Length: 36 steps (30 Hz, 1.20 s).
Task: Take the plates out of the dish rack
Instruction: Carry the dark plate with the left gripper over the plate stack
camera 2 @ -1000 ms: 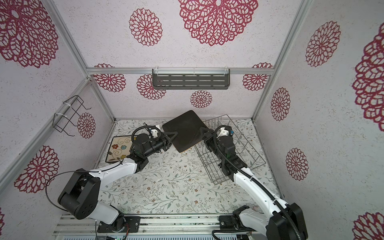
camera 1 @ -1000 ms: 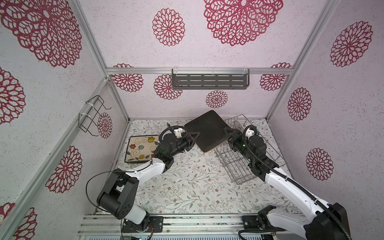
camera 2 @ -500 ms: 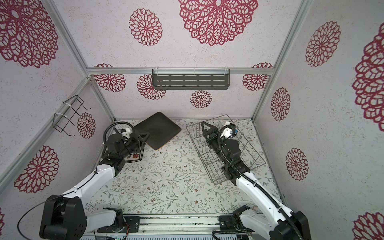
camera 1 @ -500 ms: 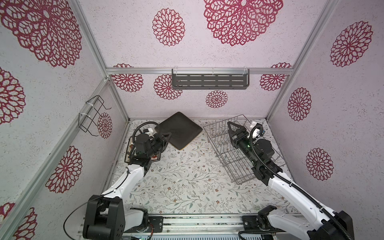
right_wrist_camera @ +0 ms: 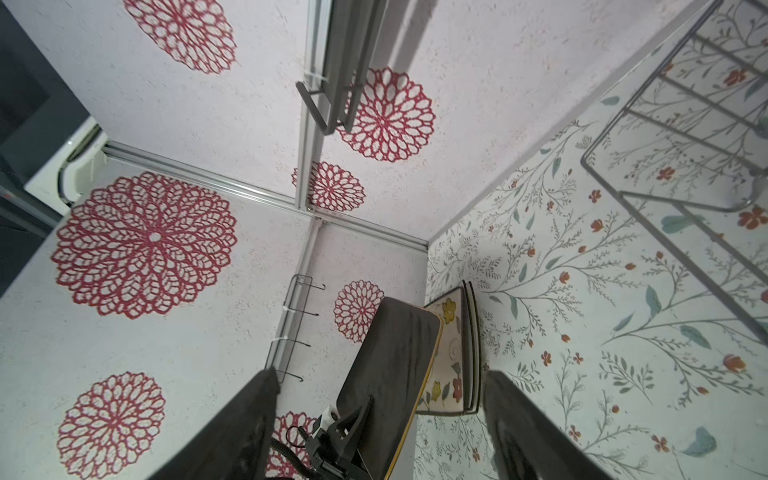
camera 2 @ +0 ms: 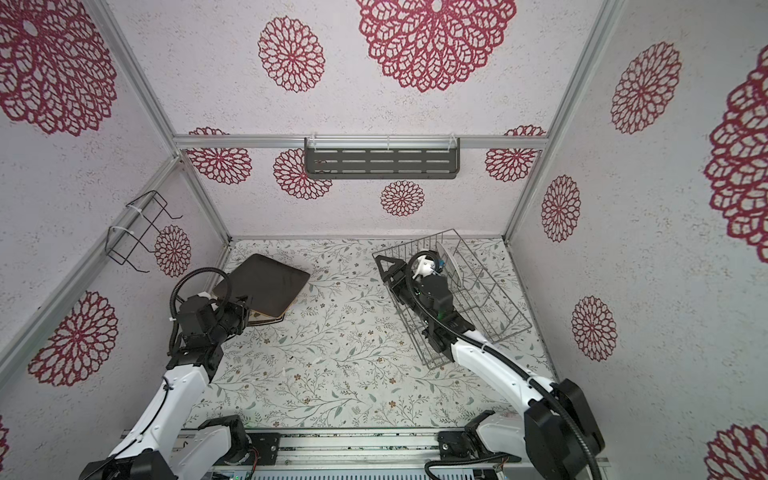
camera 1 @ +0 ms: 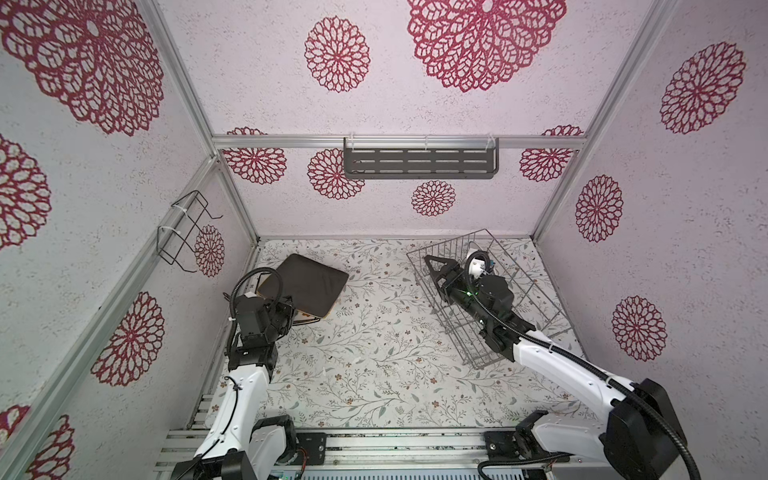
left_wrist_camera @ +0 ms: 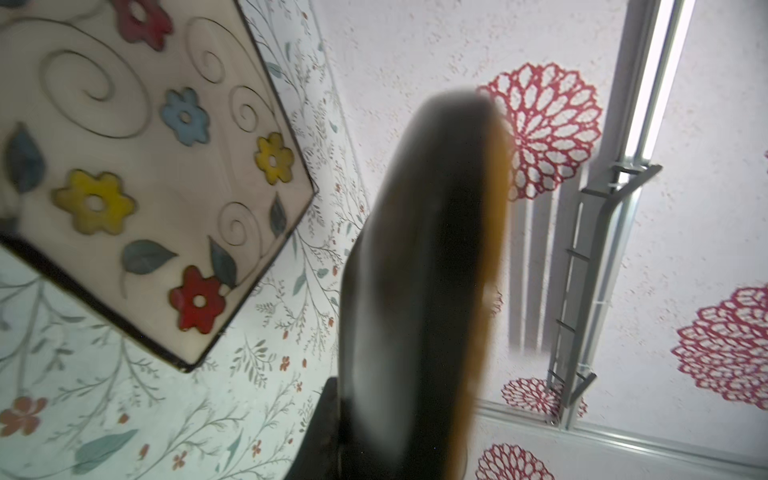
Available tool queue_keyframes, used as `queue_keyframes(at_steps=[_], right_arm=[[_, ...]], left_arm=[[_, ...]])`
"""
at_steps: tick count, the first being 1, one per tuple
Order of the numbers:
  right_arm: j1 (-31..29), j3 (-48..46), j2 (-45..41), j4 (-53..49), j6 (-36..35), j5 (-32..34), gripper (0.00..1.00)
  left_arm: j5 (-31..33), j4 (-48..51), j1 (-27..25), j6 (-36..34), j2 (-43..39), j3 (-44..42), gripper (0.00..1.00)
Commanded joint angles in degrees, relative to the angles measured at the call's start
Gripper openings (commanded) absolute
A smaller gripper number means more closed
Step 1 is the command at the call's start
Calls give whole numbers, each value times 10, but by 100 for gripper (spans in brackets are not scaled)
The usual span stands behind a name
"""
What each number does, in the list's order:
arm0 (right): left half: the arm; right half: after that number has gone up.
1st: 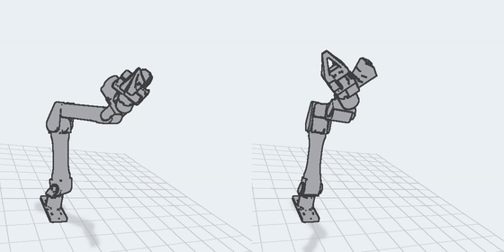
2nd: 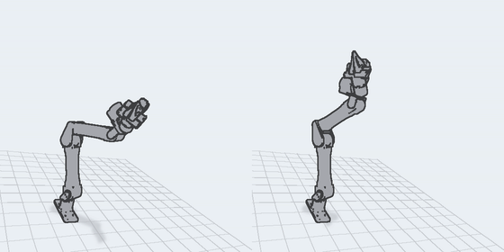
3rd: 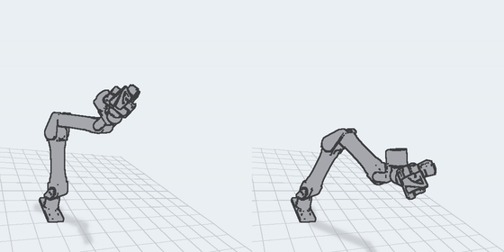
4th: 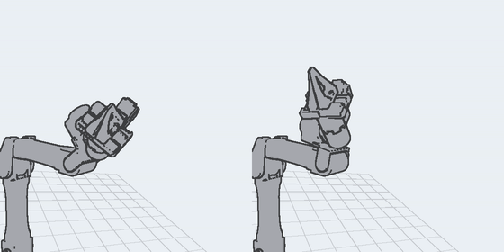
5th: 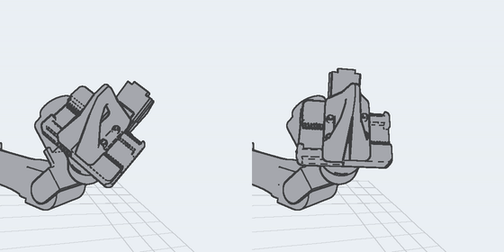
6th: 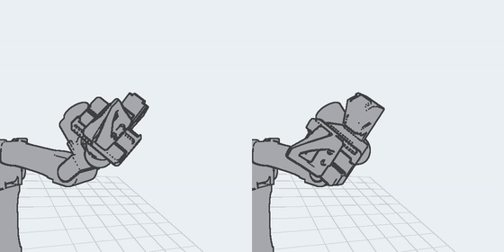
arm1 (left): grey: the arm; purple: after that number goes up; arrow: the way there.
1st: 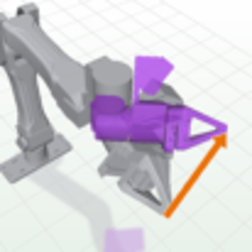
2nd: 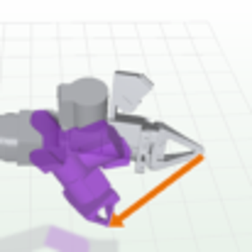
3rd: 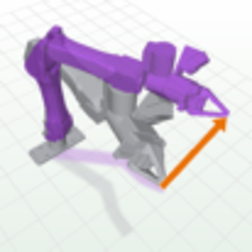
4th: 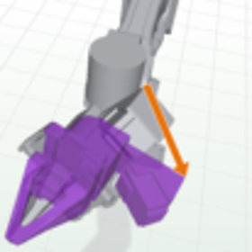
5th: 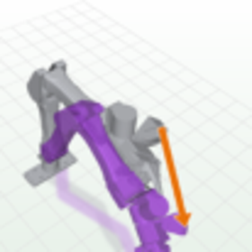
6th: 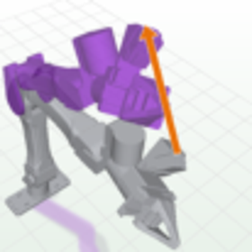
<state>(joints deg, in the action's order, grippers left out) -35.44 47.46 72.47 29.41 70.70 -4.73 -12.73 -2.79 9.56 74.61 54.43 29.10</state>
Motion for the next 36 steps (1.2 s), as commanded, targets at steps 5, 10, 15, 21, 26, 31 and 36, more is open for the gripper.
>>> queue_keyframes(at_steps=[5, 10, 15, 21, 26, 31, 36], right_arm=[[-48, 88, 69, -38, -89, -28, 99], [-64, 134, 139, -60, -113, -52, 99], [-71, 169, 206, -48, -111, -93, 99], [-82, 247, 276, -129, -145, -95, 99], [-86, 283, 318, -140, -152, -110, 99], [-87, 305, 353, -143, -147, -132, 99], [-90, 301, 369, -127, -134, -139, 99]], left_arm=[[65, -114, 39, 10, -60, -25, 0], [63, -170, 65, 23, -43, -47, 0], [80, -236, 74, 48, -34, -69, 0], [116, -222, 77, 35, -40, -67, 0], [104, -243, 81, 32, -4, -63, 0], [92, -290, 82, 29, 42, -63, 0], [87, -320, 83, 22, 77, -64, 0]])
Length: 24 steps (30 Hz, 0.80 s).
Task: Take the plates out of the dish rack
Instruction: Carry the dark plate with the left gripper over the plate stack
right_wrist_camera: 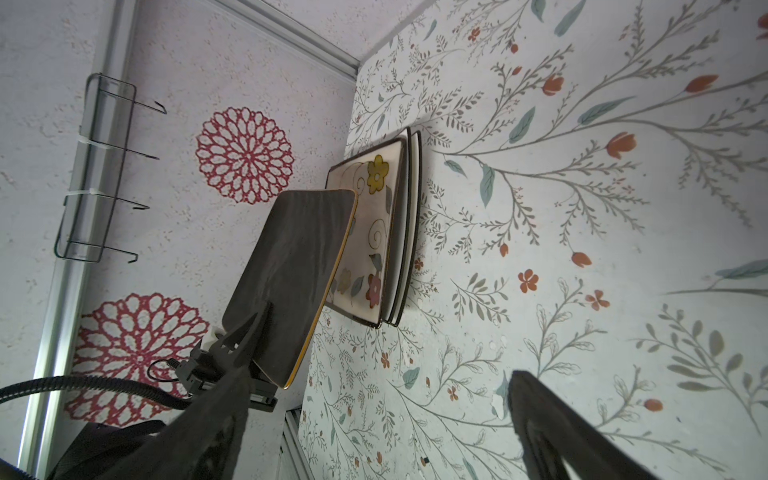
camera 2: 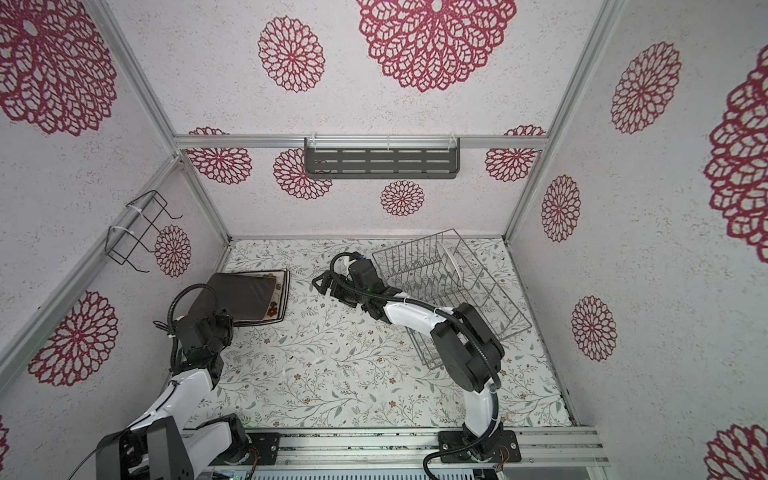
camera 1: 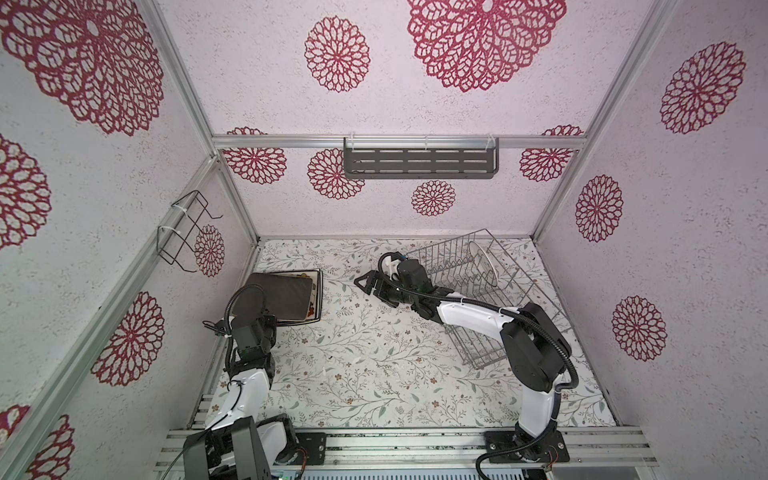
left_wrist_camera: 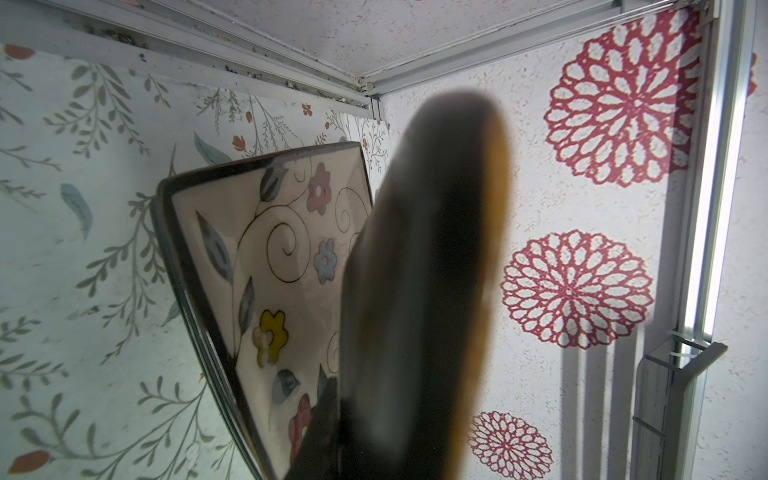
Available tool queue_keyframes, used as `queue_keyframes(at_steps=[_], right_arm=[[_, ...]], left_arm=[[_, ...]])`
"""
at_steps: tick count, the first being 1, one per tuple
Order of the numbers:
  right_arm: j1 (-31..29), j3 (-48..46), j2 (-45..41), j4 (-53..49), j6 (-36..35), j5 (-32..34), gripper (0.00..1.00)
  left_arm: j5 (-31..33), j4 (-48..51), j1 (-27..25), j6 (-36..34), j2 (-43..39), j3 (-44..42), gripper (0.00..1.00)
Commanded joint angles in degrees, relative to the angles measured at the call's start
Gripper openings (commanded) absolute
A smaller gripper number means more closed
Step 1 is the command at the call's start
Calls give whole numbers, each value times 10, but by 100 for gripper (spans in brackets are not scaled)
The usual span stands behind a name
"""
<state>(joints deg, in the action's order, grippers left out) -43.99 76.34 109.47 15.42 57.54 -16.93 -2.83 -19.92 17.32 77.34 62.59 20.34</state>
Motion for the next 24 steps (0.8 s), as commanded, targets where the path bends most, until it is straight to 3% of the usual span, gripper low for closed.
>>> queue_keyframes(at_steps=[1, 24], right_arm=[[-4, 12, 2, 12, -3, -19, 99], [-4, 22, 11, -1, -18, -42, 99]], left_arm=[[-13, -152, 5, -6, 1, 25, 0], [-23, -210, 9, 11, 96, 37, 0]])
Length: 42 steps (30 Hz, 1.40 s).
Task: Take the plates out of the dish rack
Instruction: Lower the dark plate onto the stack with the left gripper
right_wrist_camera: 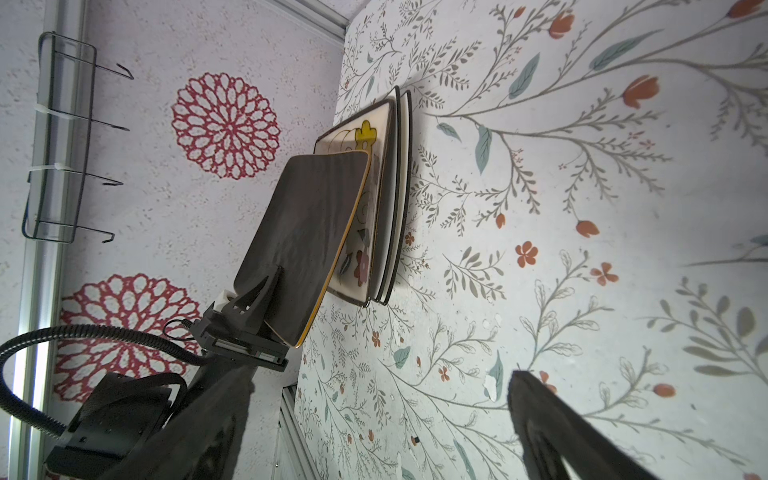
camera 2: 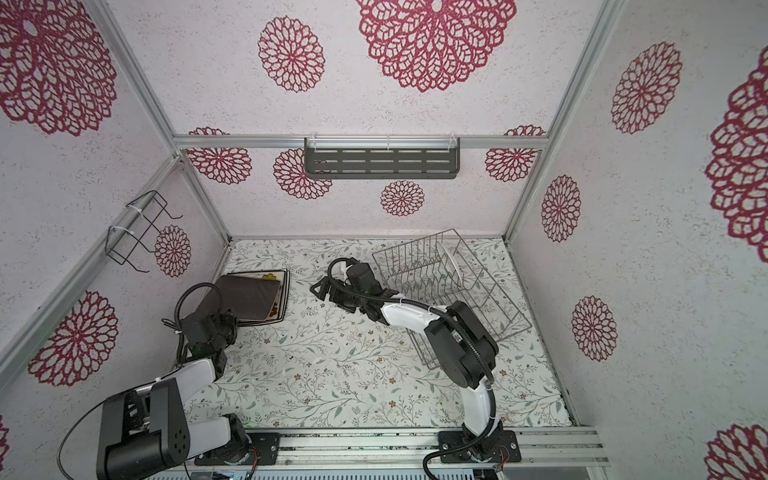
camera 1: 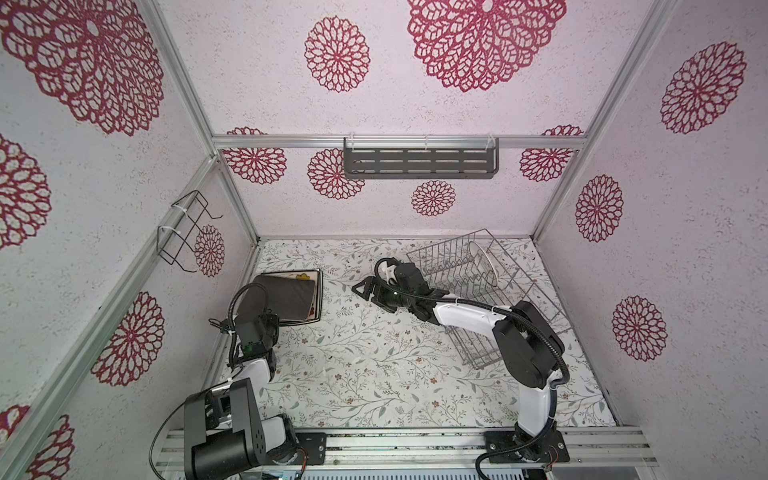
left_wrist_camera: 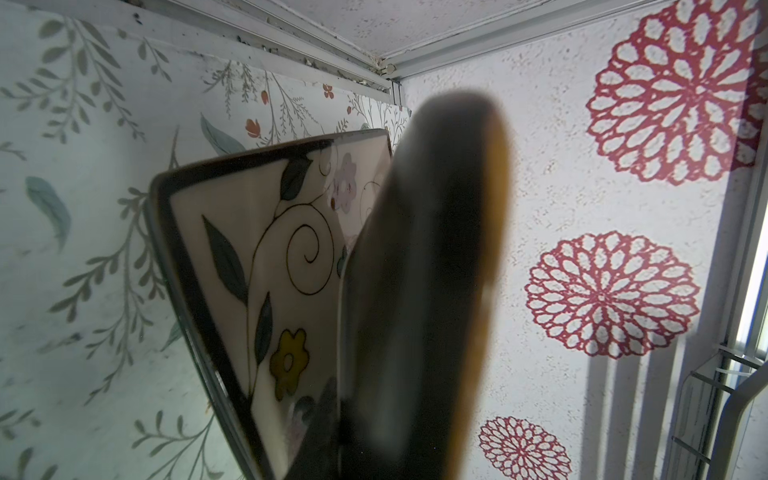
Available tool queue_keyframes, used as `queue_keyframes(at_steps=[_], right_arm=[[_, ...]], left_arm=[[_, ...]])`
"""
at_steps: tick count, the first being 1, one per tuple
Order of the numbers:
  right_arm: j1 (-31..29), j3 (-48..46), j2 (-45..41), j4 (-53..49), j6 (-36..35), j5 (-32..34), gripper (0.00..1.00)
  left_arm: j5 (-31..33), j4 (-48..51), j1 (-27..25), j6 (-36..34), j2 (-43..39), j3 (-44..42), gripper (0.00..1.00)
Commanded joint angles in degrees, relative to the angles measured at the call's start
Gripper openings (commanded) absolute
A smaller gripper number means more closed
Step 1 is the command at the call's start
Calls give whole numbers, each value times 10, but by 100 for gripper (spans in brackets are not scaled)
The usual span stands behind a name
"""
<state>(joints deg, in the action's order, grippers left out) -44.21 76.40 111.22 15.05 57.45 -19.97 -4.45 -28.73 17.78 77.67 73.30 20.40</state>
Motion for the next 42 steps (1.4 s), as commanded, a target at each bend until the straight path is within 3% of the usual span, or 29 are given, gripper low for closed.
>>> queue_keyframes(at_steps=[1, 24, 34, 42], right_arm=[[-2, 21, -8, 3, -18, -12, 99], [-1, 11, -20, 1, -20, -11, 99], [-2, 21, -13, -2, -19, -16, 99], [-2, 11, -23, -10, -21, -16, 99]], left_arm=[[-6, -119, 4, 6, -11, 37, 0], [-7, -70, 3, 19, -3, 45, 0], [-14, -62, 3, 20, 1, 41, 17], [-24, -21, 3, 7, 1, 61, 22]])
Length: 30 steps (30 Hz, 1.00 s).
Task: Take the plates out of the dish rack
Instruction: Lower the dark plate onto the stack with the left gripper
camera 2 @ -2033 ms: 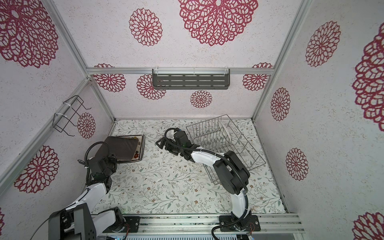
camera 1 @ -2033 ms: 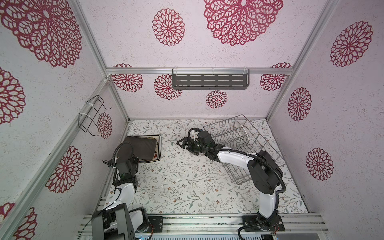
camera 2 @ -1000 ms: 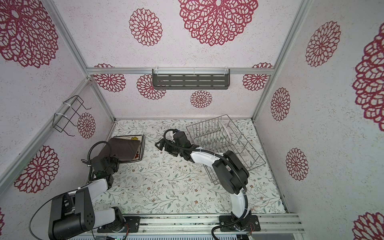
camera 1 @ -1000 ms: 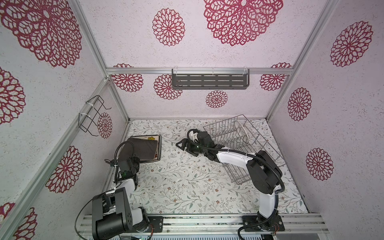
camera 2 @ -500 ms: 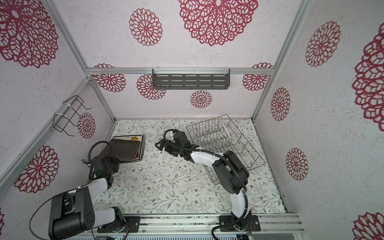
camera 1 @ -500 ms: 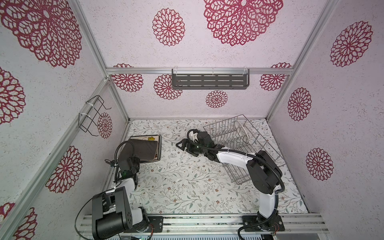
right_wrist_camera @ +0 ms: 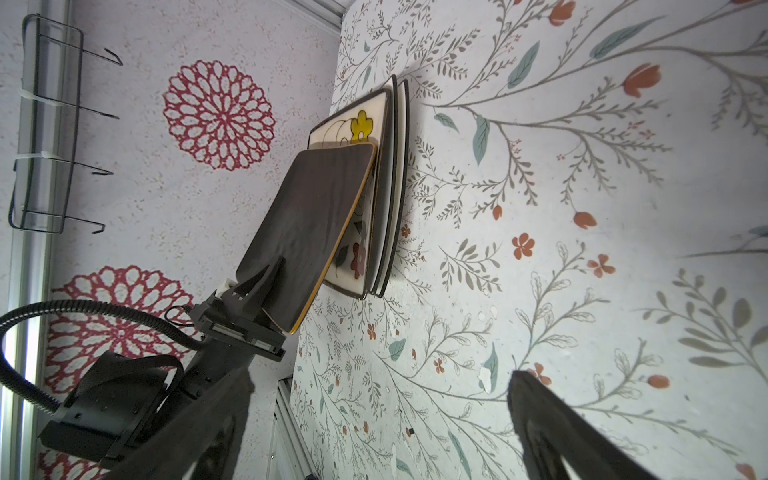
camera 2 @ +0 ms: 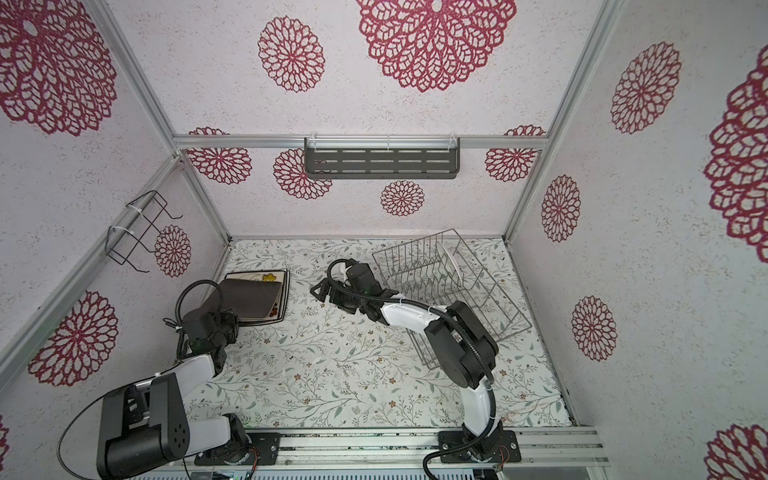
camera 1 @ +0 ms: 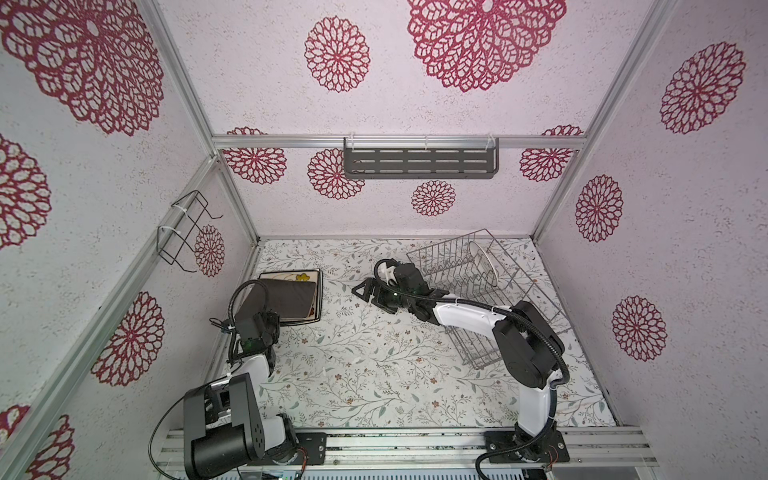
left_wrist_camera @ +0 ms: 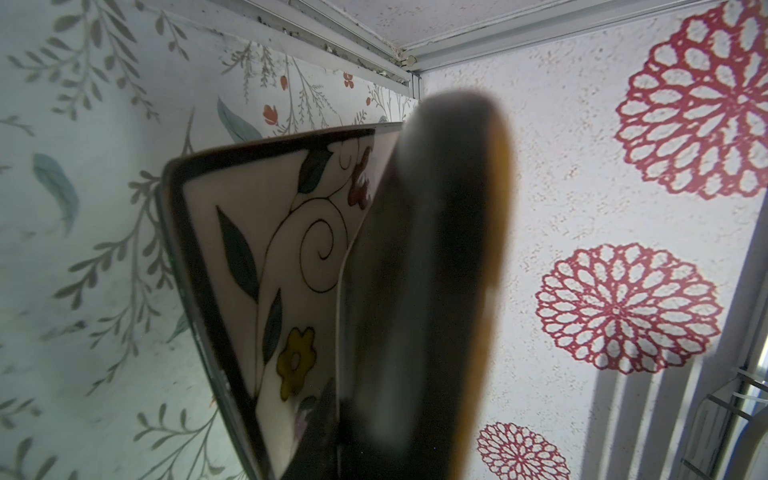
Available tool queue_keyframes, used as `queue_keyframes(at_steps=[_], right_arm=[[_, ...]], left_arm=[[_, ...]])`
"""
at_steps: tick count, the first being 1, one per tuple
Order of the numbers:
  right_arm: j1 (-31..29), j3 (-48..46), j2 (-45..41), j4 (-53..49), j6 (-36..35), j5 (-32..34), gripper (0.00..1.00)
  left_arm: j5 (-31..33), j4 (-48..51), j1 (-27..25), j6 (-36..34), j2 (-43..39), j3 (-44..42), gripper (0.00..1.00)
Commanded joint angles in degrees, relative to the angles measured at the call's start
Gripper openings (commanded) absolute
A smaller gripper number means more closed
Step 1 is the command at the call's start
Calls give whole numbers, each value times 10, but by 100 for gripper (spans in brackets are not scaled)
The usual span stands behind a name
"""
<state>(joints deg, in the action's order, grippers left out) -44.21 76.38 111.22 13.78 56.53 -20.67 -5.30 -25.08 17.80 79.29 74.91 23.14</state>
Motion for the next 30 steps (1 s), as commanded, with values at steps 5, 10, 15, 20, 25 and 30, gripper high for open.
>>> queue_keyframes(at_steps=[5, 10, 15, 20, 25, 30], right_arm=[[-1, 12, -28, -3, -13, -5, 99], [-2, 13, -31, -9, -15, -3, 99], [-3, 11, -30, -10, -13, 3, 99], [-4, 8, -33, -9, -12, 5, 99], [-5, 3, -40, -14, -13, 8, 99], [-6, -8, -47, -10, -13, 14, 99]], left_arm=[[-20, -57, 2, -9, -18, 31, 28], [-28, -49, 2, -8, -26, 31, 35], [-35, -16, 2, -8, -43, 35, 45], [-39, 32, 2, -14, -51, 47, 56], [-55, 68, 2, -23, -45, 60, 62], [-81, 115, 2, -48, -28, 82, 66]])
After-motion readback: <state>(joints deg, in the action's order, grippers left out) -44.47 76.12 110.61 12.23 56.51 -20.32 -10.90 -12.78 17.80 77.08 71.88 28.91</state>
